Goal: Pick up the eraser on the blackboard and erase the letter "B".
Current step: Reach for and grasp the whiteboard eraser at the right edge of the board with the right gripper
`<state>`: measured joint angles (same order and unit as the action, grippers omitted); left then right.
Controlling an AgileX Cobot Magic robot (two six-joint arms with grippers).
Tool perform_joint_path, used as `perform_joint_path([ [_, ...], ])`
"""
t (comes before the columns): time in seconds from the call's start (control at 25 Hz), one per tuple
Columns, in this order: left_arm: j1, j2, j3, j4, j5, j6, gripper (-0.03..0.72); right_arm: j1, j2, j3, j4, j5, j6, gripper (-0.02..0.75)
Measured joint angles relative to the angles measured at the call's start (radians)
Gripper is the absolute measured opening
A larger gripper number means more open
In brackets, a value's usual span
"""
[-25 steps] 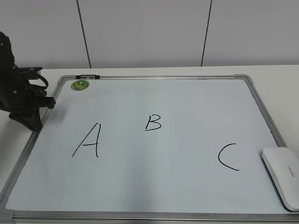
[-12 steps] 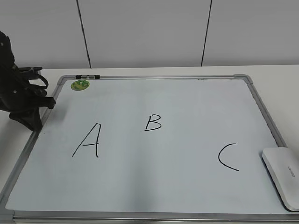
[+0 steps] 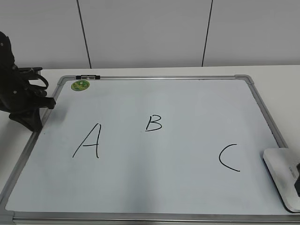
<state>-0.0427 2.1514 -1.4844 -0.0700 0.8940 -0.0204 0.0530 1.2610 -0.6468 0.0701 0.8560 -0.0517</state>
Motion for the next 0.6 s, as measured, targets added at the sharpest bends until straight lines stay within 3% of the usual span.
perform_joint_path([
  [0.36, 0.0, 0.0, 0.0, 0.0, 0.0, 0.0, 0.019, 0.002, 0.129, -0.065, 0.006, -0.035, 0.0, 0.536],
  [0.6, 0.0, 0.0, 0.0, 0.0, 0.0, 0.0, 0.019, 0.002, 0.235, -0.172, 0.006, 0.015, 0.0, 0.657],
])
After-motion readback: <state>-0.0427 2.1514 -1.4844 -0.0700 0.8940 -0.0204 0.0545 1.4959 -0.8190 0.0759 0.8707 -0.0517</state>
